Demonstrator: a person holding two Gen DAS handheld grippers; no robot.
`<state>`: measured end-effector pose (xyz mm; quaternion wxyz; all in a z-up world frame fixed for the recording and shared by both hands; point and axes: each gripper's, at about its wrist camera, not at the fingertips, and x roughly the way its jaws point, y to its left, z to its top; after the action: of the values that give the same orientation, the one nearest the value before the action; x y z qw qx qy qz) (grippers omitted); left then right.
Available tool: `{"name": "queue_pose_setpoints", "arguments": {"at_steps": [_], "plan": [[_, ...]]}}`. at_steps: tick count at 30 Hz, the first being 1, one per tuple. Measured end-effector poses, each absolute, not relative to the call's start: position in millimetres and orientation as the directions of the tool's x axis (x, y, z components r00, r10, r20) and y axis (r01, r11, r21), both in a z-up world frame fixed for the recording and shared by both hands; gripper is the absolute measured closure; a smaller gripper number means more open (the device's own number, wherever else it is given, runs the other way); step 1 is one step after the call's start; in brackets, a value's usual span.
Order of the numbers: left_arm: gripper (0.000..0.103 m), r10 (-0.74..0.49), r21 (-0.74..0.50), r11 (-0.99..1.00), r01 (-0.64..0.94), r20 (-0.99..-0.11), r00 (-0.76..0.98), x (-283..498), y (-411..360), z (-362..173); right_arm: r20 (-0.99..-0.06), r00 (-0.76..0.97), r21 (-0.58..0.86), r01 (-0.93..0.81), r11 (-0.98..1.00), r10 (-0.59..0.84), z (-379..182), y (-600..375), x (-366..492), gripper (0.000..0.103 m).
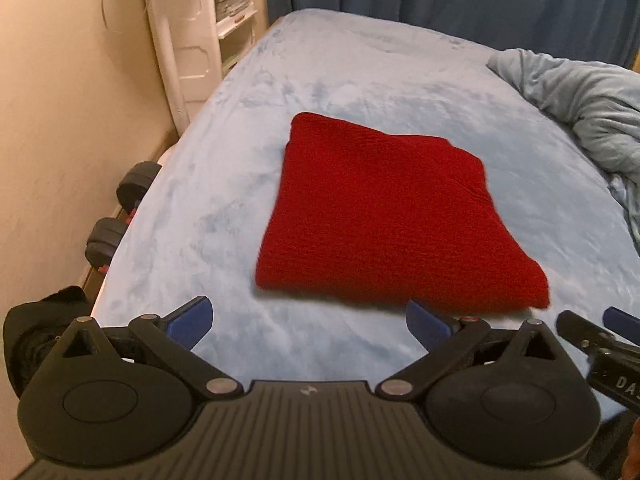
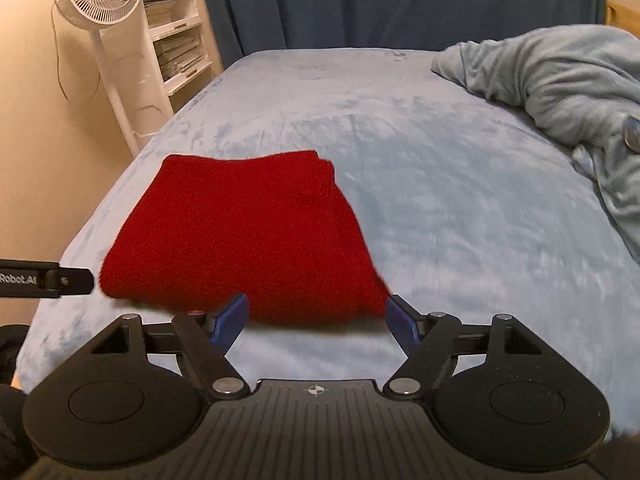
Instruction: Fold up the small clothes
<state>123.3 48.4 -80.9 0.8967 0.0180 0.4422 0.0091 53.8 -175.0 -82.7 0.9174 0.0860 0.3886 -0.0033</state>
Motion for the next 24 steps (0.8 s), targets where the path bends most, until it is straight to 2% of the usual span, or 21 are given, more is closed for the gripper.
{"name": "queue_pose_setpoints", "arguments": {"at_steps": [9,24], "plan": [[0.0,0.065,0.097,0.995,0.011,-0.744,0.665,84.0,35.7,-61.5,-0.693,0.719,0.105,0.032,0.994,0.05,-67.2,-156.8,21.8,0.026],[0.0,0.069,0.117,0.993,0.025,-0.736,0.673,73.5,32.3,-58.8,-0.683,0.727,0.098,-0.002,0.995,0.069,-58.9,-146.9,10.2,0.026]]}}
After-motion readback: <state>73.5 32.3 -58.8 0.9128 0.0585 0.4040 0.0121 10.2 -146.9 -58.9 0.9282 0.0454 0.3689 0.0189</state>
